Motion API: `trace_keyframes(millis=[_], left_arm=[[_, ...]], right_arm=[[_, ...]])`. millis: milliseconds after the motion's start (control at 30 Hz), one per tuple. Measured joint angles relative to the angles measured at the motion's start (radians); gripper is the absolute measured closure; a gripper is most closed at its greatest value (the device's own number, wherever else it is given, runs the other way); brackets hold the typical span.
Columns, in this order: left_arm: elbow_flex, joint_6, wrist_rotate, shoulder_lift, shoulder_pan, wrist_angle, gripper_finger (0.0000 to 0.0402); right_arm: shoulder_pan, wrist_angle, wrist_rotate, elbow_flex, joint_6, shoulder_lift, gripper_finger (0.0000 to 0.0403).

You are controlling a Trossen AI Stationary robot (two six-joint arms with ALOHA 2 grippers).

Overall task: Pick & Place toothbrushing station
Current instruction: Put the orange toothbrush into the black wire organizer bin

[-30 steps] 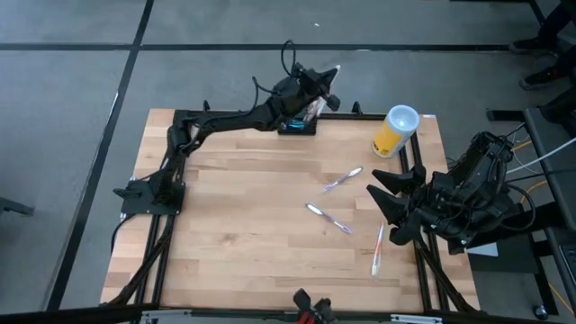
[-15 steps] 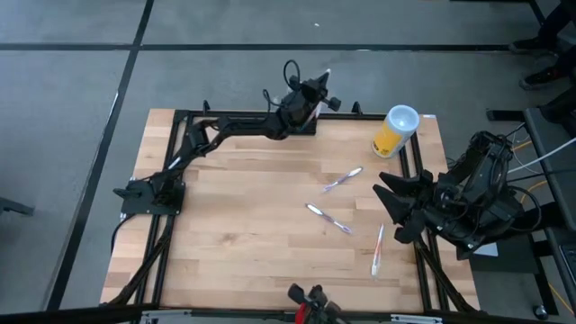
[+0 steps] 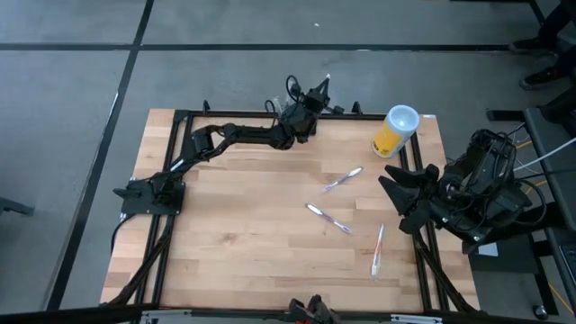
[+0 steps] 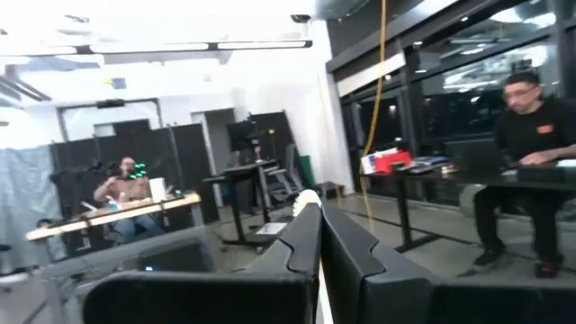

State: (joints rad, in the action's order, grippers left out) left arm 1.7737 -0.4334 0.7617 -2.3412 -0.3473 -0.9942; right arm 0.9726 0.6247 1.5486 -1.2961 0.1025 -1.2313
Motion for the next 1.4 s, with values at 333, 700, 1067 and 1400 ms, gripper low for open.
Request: trace_keyframes(millis=[333, 700, 1067, 1400], left_arm=[[0.000, -0.029, 0.024, -0.077, -0.011, -0.136, 0.0400], [0.000, -0.054, -0.017, -0.114, -0.038, -0.161, 0.0400], [0.000, -0.124, 0.142, -0.120, 0.045, -0.128, 0.0400], [-0.055, -0.054, 0.357, -0.091, 0.121, -0.094, 0.0400]], right_arm=[[0.000, -0.002, 0.001, 0.000, -0.013, 0.004, 0.0160], [0.006, -0.007, 0.023, 0.000, -0.014, 0.003, 0.0160], [0.006, -0.007, 0.022, 0.000, -0.008, 0.003, 0.0160], [0.006, -0.008, 0.018, 0.000, 0.012, 0.003, 0.0160]])
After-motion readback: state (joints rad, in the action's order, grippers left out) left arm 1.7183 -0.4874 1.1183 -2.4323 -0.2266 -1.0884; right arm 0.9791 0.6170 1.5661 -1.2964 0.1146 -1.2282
